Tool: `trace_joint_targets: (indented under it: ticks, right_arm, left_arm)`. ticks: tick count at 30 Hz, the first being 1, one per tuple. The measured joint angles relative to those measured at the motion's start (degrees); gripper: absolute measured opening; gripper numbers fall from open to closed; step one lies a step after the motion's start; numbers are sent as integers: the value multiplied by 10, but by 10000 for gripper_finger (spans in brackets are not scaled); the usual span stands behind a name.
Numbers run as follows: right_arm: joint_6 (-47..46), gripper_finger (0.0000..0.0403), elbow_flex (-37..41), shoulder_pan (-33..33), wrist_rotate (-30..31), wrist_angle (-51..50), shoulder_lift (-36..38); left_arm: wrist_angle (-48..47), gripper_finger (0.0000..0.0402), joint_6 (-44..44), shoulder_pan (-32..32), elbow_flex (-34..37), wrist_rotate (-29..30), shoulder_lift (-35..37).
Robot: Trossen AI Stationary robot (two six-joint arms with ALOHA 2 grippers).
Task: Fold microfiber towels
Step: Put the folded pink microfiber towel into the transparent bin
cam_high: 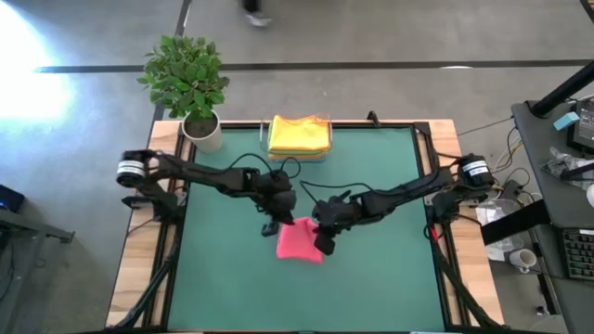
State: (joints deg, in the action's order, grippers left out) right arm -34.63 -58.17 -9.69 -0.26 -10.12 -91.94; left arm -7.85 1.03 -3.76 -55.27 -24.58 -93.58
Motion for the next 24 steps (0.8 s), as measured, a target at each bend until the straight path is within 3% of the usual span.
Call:
trace_joint_targets:
  ticks: [9, 14, 17, 24]
  right_arm:
    - [81, 9, -146, 33, 98, -159, 0]
    - [90, 9, -201, 74, 122, -195, 0]
    - [101, 9, -221, 92, 133, -199, 0]
    - [134, 9, -267, 138, 139, -198, 0]
  left_arm:
    - [-90, 1, 73, -15, -4, 144, 109]
    - [-103, 1, 95, -58, -4, 151, 164]
    - [-97, 1, 102, -88, -6, 185, 185]
    - [-78, 1, 153, -158, -6, 209, 206]
